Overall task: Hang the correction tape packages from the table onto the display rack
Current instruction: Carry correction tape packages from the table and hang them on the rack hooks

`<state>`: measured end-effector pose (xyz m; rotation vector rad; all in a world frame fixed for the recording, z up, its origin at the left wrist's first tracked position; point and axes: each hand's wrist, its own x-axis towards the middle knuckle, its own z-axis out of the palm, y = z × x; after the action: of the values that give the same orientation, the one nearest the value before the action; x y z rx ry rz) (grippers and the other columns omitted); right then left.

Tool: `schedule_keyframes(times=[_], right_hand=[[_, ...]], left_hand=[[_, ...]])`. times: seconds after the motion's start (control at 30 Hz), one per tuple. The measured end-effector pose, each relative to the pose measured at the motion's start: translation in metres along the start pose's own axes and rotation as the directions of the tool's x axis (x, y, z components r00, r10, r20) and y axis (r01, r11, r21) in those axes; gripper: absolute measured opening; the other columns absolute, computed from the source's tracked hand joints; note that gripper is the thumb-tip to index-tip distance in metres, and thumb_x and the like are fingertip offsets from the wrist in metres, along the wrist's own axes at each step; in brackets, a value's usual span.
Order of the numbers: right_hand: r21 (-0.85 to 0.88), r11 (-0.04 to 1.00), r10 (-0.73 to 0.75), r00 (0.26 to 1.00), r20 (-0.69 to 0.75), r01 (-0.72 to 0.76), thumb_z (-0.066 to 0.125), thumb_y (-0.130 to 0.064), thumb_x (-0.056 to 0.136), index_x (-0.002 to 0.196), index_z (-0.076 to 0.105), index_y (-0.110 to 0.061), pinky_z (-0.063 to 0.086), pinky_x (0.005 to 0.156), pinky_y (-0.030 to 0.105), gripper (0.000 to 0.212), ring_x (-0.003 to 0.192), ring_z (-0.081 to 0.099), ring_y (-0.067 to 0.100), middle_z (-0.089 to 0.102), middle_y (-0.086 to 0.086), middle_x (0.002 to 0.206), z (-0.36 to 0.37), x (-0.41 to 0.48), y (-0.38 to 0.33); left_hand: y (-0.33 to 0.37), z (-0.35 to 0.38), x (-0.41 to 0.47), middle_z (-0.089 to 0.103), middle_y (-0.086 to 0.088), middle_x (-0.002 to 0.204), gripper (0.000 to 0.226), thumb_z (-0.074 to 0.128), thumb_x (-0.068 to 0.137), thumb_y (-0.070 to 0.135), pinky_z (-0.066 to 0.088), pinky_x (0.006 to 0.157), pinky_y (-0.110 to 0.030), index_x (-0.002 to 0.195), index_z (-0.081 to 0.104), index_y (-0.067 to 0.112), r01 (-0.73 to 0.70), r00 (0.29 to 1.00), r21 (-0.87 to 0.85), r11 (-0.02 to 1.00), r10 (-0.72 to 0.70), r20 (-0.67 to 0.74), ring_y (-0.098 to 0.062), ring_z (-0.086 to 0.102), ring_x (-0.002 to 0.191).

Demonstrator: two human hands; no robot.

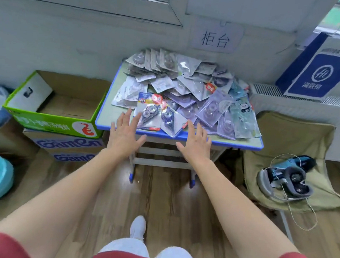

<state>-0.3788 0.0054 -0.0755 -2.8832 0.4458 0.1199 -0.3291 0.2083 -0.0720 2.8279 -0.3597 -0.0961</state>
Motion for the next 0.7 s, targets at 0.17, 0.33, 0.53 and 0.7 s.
schedule_keyframes(times=[0.17, 0.33, 0.53, 0.7], right_hand=[[0.012, 1.0, -0.004, 0.996, 0.091, 0.003, 0.059, -0.049, 0.087, 0.152, 0.004, -0.022, 0.012, 0.115, 0.047, 0.089, 0.145, 0.01, 0.029, 0.007, 0.011, 0.158, 0.016, 0.057, -0.014], [-0.023, 0.997, -0.062, 0.982, 0.176, 0.068, 0.064, -0.053, 0.081, 0.151, 0.0, -0.027, 0.007, 0.116, 0.045, 0.098, 0.146, 0.003, 0.029, 0.001, 0.011, 0.159, 0.032, 0.098, -0.018], [-0.134, 0.978, -0.129, 0.968, 0.215, 0.16, 0.063, -0.058, 0.079, 0.151, -0.006, -0.028, 0.003, 0.116, 0.048, 0.104, 0.146, -0.007, 0.029, -0.007, 0.011, 0.159, 0.047, 0.12, -0.009], [-0.146, 0.96, -0.198, 0.949, 0.245, 0.238, 0.062, -0.058, 0.08, 0.151, -0.01, -0.027, 0.006, 0.115, 0.052, 0.106, 0.146, -0.012, 0.029, -0.009, 0.005, 0.16, 0.052, 0.122, -0.005]], left_hand=[[-0.005, 0.014, 0.069, -0.001, -0.003, 0.159, 0.074, 0.053, 0.092, 0.044, 0.012, 0.114, -0.052, 0.151, 0.012, 0.028, -0.019, 0.997, -0.034, 0.999, 0.021, 0.072, -0.024, 0.001, 0.146], [-0.002, 0.044, 0.106, -0.014, 0.002, 0.158, 0.074, 0.053, 0.091, 0.047, 0.01, 0.112, -0.058, 0.15, 0.008, 0.038, -0.049, 0.976, -0.048, 0.998, 0.058, 0.211, -0.022, -0.012, 0.145], [0.008, 0.069, 0.128, -0.015, 0.001, 0.158, 0.073, 0.049, 0.09, 0.052, 0.009, 0.11, -0.062, 0.149, 0.006, 0.043, -0.046, 0.968, -0.026, 0.999, 0.052, 0.244, -0.022, -0.019, 0.144], [0.01, 0.079, 0.134, -0.018, -0.001, 0.157, 0.076, 0.053, 0.088, 0.05, 0.012, 0.11, -0.063, 0.149, 0.008, 0.04, -0.03, 0.969, -0.01, 0.999, 0.032, 0.245, -0.023, -0.018, 0.144]])
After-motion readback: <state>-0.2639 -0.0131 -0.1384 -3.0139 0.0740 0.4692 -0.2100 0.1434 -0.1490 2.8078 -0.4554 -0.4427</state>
